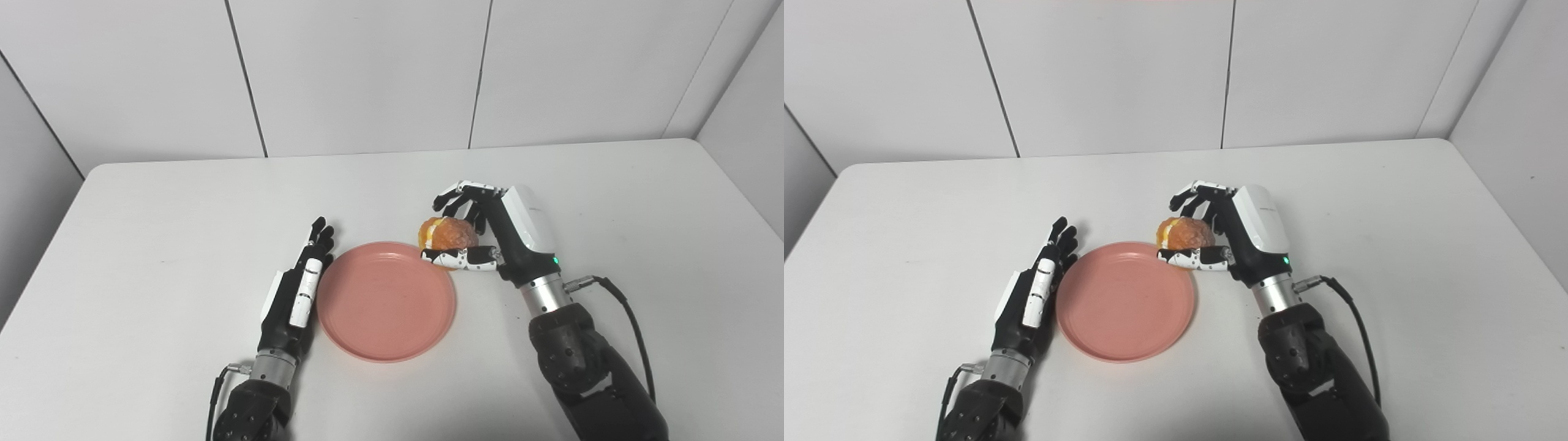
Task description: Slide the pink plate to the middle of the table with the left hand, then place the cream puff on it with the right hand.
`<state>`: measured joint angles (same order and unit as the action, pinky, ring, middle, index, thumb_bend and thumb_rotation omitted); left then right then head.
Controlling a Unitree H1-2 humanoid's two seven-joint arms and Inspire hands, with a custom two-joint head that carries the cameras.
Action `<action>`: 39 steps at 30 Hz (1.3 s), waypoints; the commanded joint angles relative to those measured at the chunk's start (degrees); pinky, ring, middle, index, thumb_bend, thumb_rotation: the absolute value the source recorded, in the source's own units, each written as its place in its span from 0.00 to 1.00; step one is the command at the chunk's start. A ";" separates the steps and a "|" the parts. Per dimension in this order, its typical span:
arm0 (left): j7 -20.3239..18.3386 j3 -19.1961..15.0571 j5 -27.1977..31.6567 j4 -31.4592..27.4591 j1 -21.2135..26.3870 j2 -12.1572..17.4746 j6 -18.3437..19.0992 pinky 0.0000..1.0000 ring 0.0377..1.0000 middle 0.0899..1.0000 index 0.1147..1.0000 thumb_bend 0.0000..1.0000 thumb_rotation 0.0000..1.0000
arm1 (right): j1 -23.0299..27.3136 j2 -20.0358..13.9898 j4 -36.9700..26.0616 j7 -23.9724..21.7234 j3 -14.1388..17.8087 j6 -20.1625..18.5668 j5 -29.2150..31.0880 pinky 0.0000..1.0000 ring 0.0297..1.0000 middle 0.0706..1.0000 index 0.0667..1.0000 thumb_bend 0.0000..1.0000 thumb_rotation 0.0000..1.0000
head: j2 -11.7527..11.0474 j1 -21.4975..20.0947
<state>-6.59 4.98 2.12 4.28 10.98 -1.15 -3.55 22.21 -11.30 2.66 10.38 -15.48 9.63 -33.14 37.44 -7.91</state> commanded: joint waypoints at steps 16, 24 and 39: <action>-0.13 0.72 0.18 -1.20 -1.54 0.05 -2.84 1.00 0.98 0.98 0.98 0.50 1.00 | -1.05 3.34 0.72 -2.02 -4.97 4.10 -3.16 0.37 0.39 0.42 0.50 0.51 0.00 | -3.95 1.25; -0.88 0.33 0.62 -1.28 -1.56 0.71 -2.99 1.00 0.98 0.98 0.98 0.52 1.00 | 0.12 3.62 4.62 -3.13 -6.35 4.49 -5.04 0.24 0.40 0.46 0.45 0.52 0.00 | -2.93 0.85; 0.13 0.21 -0.94 0.15 -0.68 0.19 -3.91 0.97 0.97 0.97 0.96 0.52 1.00 | 0.91 2.09 7.67 -0.40 -6.29 7.53 -8.33 0.53 0.52 0.46 0.47 0.52 0.00 | -3.21 2.16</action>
<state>-6.97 5.27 1.81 3.61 9.94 -0.83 -5.08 21.42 -8.80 11.23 8.51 -22.26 15.12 -41.03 34.28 -5.80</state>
